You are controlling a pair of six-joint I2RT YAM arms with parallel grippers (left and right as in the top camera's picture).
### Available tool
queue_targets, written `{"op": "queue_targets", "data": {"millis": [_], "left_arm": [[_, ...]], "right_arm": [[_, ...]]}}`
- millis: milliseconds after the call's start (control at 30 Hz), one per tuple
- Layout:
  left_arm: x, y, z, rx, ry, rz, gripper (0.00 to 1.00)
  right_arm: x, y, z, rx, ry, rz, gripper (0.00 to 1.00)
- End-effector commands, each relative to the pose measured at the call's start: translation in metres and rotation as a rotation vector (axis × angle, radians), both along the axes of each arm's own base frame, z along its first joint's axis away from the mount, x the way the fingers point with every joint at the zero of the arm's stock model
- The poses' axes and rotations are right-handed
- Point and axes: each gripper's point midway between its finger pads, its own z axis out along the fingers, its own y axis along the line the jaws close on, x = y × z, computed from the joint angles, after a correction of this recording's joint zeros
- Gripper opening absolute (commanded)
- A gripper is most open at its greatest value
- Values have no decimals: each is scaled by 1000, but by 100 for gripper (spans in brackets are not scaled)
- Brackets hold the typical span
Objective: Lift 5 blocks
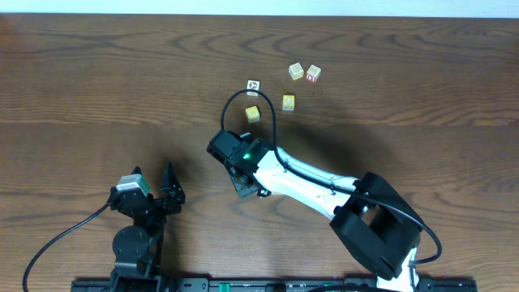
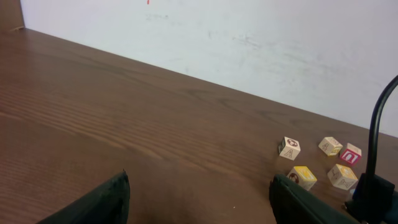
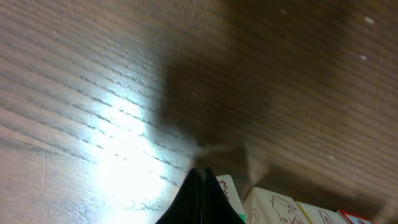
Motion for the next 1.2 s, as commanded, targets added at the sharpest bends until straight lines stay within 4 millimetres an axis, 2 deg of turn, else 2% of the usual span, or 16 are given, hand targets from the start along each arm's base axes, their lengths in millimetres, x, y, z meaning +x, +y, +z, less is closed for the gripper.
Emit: {"op": "queue_targets", "data": {"millis": [0, 200, 467, 767, 867, 1167], "left_arm": [[-1, 3, -18, 10, 58, 16, 72], [-1, 3, -18, 10, 58, 16, 72], [-1, 3, -18, 10, 58, 16, 72], [-1, 3, -18, 10, 58, 16, 72], [-1, 3, -18, 10, 58, 16, 72], [-1, 3, -18, 10, 58, 15, 72]], "right_arm": [[5, 0, -1, 3, -20, 1, 1], [5, 14, 0, 54, -11, 97, 1], [-14, 26, -2, 111, 84, 176, 1], [-28, 11, -4, 47, 131, 162, 1], [-26, 4, -5, 14, 117, 135, 1], [-19, -1, -4, -13, 82, 97, 1]]}}
